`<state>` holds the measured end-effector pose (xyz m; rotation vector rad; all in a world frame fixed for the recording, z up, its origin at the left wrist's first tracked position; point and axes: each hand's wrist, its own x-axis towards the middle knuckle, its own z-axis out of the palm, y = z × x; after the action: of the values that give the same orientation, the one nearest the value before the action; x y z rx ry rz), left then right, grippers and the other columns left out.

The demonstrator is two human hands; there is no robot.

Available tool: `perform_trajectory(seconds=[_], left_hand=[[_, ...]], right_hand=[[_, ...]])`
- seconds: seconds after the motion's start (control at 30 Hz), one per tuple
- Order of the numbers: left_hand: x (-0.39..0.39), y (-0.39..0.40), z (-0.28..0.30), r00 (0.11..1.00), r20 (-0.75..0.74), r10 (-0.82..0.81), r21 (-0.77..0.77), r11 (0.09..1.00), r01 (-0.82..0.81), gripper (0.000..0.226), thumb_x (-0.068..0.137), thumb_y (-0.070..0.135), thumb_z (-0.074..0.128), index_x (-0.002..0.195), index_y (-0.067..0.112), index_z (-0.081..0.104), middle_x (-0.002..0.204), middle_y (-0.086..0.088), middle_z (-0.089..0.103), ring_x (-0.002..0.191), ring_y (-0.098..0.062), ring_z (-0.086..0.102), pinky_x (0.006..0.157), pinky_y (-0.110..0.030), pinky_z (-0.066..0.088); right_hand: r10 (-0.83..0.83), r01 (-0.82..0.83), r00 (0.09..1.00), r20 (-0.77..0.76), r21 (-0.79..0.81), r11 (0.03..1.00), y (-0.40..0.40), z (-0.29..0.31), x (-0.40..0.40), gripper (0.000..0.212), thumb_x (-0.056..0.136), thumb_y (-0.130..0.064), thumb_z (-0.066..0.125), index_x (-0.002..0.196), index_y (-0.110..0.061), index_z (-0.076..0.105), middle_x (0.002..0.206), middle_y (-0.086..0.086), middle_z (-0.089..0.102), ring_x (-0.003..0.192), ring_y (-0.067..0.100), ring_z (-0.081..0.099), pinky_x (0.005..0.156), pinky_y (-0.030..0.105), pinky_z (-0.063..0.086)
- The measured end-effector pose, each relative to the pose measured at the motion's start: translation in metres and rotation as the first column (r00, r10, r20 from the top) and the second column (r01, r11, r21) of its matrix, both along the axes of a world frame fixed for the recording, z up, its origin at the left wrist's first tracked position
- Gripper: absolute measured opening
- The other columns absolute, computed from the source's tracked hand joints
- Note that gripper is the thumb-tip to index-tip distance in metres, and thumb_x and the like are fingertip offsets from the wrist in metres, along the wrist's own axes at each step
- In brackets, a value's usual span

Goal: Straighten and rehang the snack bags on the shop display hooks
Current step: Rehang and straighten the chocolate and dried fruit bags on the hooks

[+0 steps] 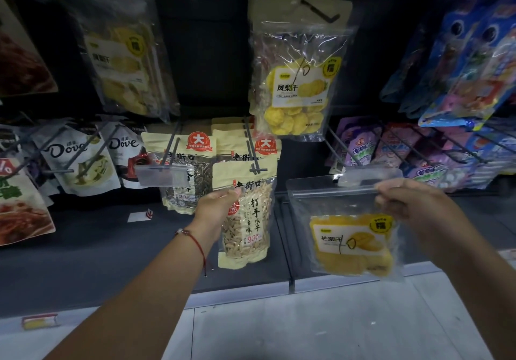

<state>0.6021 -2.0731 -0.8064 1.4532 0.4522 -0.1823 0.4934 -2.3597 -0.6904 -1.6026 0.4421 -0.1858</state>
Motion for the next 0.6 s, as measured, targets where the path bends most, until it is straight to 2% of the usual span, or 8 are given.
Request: perform_trajectory(seconds=[0.1, 0.17, 0.27, 0.33, 0.4, 0.47, 0.53, 0.6], left_hand=[[0.013, -0.003, -0.004, 0.999, 0.003, 0.043, -0.005, 0.999, -0.043, 0.033, 0.08, 0.03, 0.081, 0.104, 0.013, 0.068, 0.107, -0.012, 0.072, 0.101, -0.031, 0.067, 0.096, -0.047, 0.053], [0.019, -0.005, -0.008, 0.997, 0.027, 0.067, 0.04, 0.997, -0.068, 0.029, 0.081, 0.03, 0.08, 0.101, 0.014, 0.068, 0.105, -0.011, 0.072, 0.1, -0.031, 0.068, 0.095, -0.046, 0.053], [0.024, -0.009, -0.015, 0.991, 0.065, 0.117, 0.125, 0.984, -0.125, 0.029, 0.076, 0.038, 0.083, 0.088, 0.021, 0.063, 0.103, -0.007, 0.072, 0.097, -0.028, 0.068, 0.094, -0.045, 0.054], [0.024, -0.011, -0.017, 0.988, 0.098, 0.12, 0.164, 0.977, -0.135, 0.028, 0.077, 0.036, 0.083, 0.087, 0.023, 0.061, 0.104, -0.005, 0.071, 0.099, -0.028, 0.068, 0.094, -0.046, 0.054], [0.022, -0.009, -0.016, 0.985, 0.128, 0.113, 0.195, 0.971, -0.137, 0.033, 0.081, 0.033, 0.08, 0.105, 0.021, 0.061, 0.105, -0.003, 0.068, 0.101, -0.027, 0.066, 0.094, -0.047, 0.054], [0.017, -0.006, -0.011, 0.983, 0.15, 0.108, 0.209, 0.968, -0.139, 0.049, 0.084, 0.029, 0.077, 0.125, 0.016, 0.053, 0.104, 0.0, 0.067, 0.097, -0.023, 0.067, 0.09, -0.043, 0.056], [0.01, -0.002, -0.006, 0.973, 0.21, 0.095, 0.209, 0.968, -0.14, 0.056, 0.086, 0.02, 0.074, 0.135, 0.014, 0.046, 0.106, 0.001, 0.066, 0.093, -0.017, 0.065, 0.082, -0.034, 0.054], [0.0, 0.002, -0.001, 0.964, 0.261, 0.04, 0.28, 0.953, -0.115, 0.064, 0.089, 0.012, 0.07, 0.142, 0.013, 0.035, 0.107, 0.001, 0.064, 0.096, -0.018, 0.063, 0.076, -0.029, 0.047]], right_hand=[[0.007, -0.007, 1.0, -0.004, 0.029, 1.0, 0.003, -0.001, 0.003, 0.009, 0.09, -0.007, 0.06, 0.084, -0.009, 0.067, 0.063, 0.002, 0.067, 0.062, 0.01, 0.064, 0.059, 0.01, 0.052], [0.009, -0.009, 1.0, -0.002, 0.04, 0.999, 0.004, -0.001, 0.006, 0.009, 0.091, -0.007, 0.06, 0.085, -0.008, 0.067, 0.069, 0.006, 0.067, 0.068, 0.014, 0.063, 0.059, 0.011, 0.052], [0.018, -0.017, 1.0, -0.021, 0.039, 0.999, 0.005, -0.002, 0.011, 0.007, 0.091, -0.008, 0.06, 0.09, -0.006, 0.066, 0.077, 0.009, 0.066, 0.074, 0.017, 0.063, 0.068, 0.017, 0.052], [0.034, -0.032, 0.999, -0.025, 0.055, 0.998, 0.005, -0.003, 0.015, 0.009, 0.091, -0.008, 0.06, 0.096, -0.003, 0.066, 0.078, 0.009, 0.066, 0.076, 0.017, 0.064, 0.073, 0.017, 0.05], [0.046, -0.045, 0.999, -0.02, 0.069, 0.997, 0.006, -0.004, 0.016, 0.013, 0.091, -0.008, 0.061, 0.101, -0.001, 0.066, 0.081, 0.009, 0.066, 0.077, 0.015, 0.065, 0.076, 0.018, 0.05], [0.051, -0.051, 0.999, -0.005, 0.083, 0.995, 0.009, -0.003, 0.016, 0.012, 0.091, -0.006, 0.06, 0.1, -0.001, 0.066, 0.082, 0.01, 0.066, 0.077, 0.016, 0.064, 0.082, 0.021, 0.05], [0.059, -0.059, 0.998, 0.008, 0.09, 0.994, 0.011, -0.002, 0.015, 0.01, 0.092, -0.006, 0.058, 0.097, -0.003, 0.067, 0.082, 0.01, 0.066, 0.08, 0.018, 0.063, 0.088, 0.026, 0.049], [0.064, -0.063, 0.998, 0.001, 0.091, 0.994, 0.015, 0.001, 0.013, 0.012, 0.093, -0.008, 0.058, 0.099, -0.004, 0.067, 0.085, 0.01, 0.067, 0.083, 0.019, 0.065, 0.088, 0.025, 0.05]])
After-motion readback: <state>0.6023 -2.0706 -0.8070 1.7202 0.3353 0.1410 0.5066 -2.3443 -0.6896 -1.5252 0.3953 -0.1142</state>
